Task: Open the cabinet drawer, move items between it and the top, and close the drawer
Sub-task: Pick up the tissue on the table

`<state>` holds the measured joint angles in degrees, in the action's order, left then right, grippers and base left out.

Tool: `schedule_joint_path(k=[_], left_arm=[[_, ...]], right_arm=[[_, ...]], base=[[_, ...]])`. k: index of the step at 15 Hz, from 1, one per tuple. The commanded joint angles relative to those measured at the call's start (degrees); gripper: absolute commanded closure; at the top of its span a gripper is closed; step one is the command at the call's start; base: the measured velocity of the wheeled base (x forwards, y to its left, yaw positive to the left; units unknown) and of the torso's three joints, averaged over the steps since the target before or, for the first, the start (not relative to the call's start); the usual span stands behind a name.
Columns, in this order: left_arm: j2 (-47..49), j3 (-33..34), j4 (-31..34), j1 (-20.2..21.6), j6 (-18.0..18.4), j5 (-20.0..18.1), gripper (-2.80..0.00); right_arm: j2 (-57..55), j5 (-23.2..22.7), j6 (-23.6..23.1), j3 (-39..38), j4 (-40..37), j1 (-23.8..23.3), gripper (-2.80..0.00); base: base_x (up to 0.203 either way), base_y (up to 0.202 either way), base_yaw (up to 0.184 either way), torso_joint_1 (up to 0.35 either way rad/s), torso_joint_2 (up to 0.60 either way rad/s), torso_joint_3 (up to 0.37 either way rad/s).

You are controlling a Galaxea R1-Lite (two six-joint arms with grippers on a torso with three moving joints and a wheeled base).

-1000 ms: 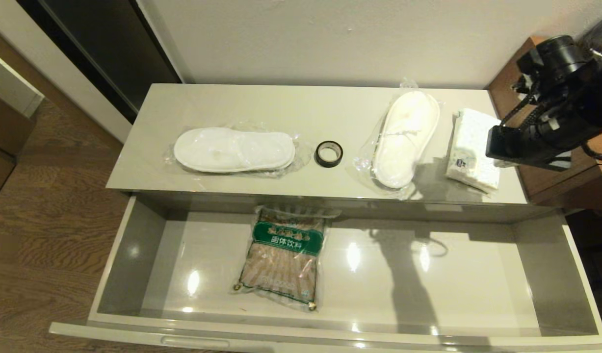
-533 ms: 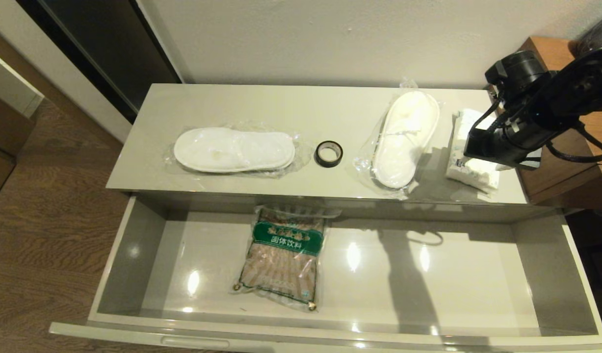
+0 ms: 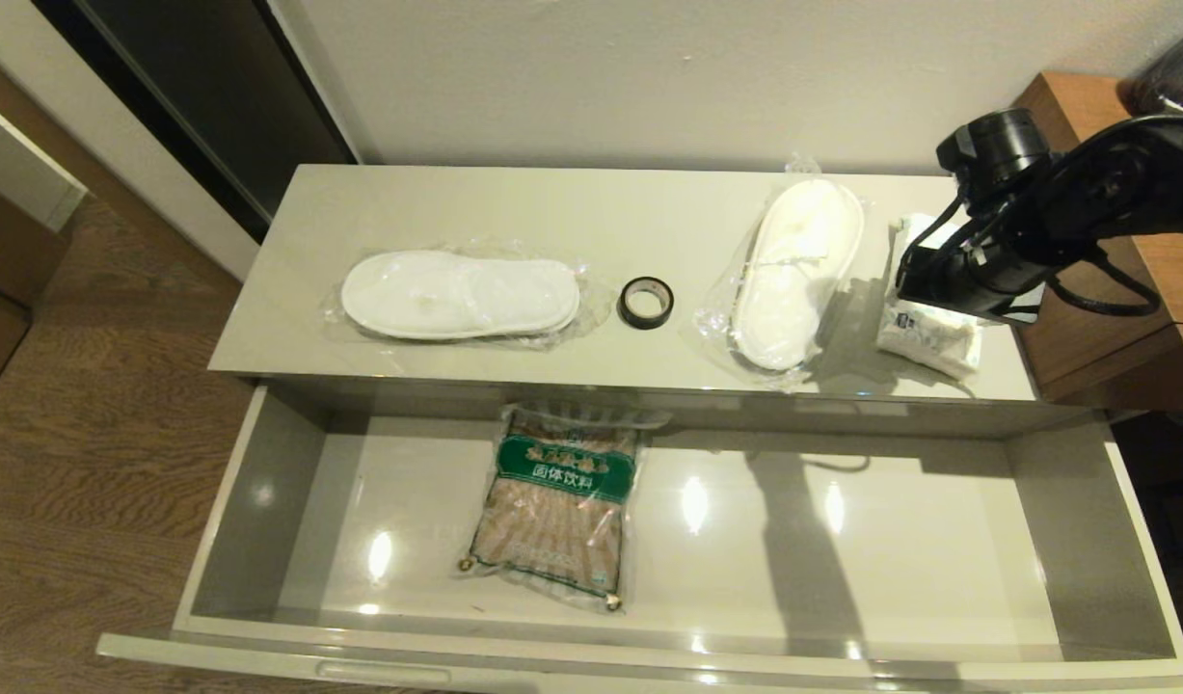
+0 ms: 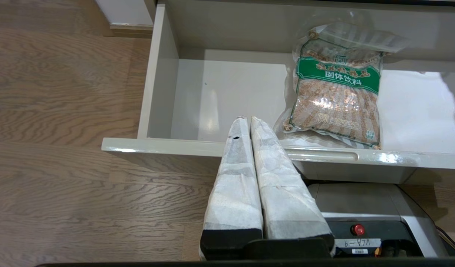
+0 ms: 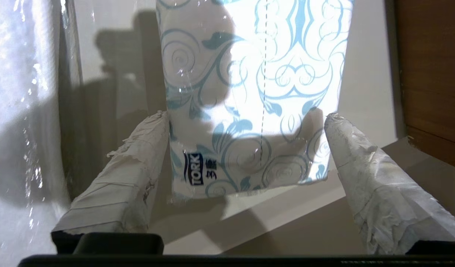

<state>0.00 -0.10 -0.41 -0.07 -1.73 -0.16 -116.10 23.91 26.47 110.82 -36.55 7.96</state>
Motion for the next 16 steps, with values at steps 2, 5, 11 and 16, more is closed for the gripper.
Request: schedule_joint_path(k=[2,5,11,16], left_arm=[[0.0,0.01,-0.02,-0.01,-0.07,-0.01,0.0],[0.0,0.01,-0.02,-0.01,-0.05,-0.01,0.0],[0.0,0.01,-0.02,-0.01,-0.03,-0.01,0.0],[0.0,0.01,-0.02,-0.01,-0.03,-0.01,0.0]], right_arm=[[-2.52,2.98,0.46,0.0,0.78,0.04,-2.8],[-4.2,3.07,1.06,-0.08,0.95,-0.04,-2.8],[-4.69,2.98,2.54,-1.05,0.25,-0.31,0.0],[0.67,2.37,3.81,-2.14,-3.33,-0.28,0.0]], base=[[0.0,0.0,0.0,0.0,0.0,0.0],[0.0,0.0,0.0,0.0,0.0,0.0],[0.0,0.0,0.0,0.0,0.0,0.0],[0.0,0.0,0.0,0.0,0.0,0.0]])
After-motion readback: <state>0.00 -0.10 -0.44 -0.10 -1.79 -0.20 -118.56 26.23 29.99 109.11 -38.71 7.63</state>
